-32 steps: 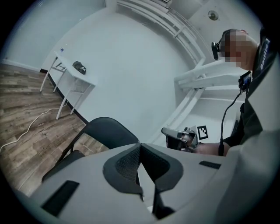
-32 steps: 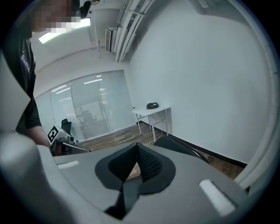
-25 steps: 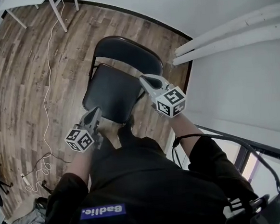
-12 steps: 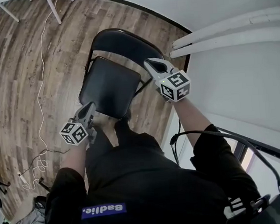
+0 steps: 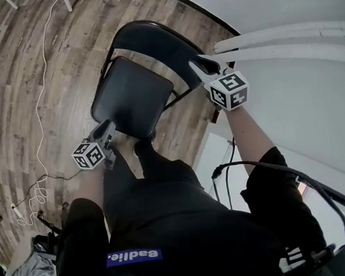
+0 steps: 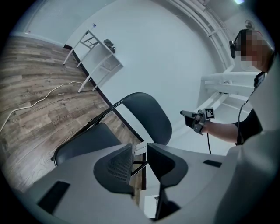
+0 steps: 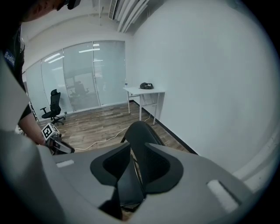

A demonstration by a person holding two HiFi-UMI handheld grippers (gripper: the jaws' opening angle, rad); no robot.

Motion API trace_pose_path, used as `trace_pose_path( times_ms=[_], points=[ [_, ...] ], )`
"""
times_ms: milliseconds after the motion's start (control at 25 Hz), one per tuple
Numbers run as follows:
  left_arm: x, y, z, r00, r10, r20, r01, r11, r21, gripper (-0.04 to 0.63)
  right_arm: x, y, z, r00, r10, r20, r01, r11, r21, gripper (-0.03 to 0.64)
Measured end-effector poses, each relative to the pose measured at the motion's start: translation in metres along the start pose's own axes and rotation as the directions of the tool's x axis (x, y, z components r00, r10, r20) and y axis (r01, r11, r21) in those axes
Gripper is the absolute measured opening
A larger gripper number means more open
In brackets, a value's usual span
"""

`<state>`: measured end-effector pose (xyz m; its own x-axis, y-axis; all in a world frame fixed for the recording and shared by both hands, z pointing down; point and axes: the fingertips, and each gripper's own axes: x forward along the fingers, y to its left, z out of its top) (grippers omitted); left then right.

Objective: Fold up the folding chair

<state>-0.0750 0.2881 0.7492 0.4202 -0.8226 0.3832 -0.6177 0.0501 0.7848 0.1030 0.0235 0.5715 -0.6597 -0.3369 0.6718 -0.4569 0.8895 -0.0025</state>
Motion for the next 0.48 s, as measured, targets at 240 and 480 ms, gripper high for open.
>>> trace_pose_path(
  times_ms=[240, 480],
  points=[
    [0.006, 0.084, -0.042, 0.993, 0.120, -0.020, -0.121, 0.987, -0.104, 0.120, 0.021, -0.030, -0.007, 0.997, -0.035, -0.063, 0.033, 0.999, -0.042, 0.132],
    [0.014, 0.137, -0.089, 0.983, 0.179, -0.047, -0.185, 0.958, -0.218, 0.134, 0.040, -0.056, -0.013, 0.993, -0.051, -0.105, 0.041, 0.994, -0.098, 0.158]
  ],
)
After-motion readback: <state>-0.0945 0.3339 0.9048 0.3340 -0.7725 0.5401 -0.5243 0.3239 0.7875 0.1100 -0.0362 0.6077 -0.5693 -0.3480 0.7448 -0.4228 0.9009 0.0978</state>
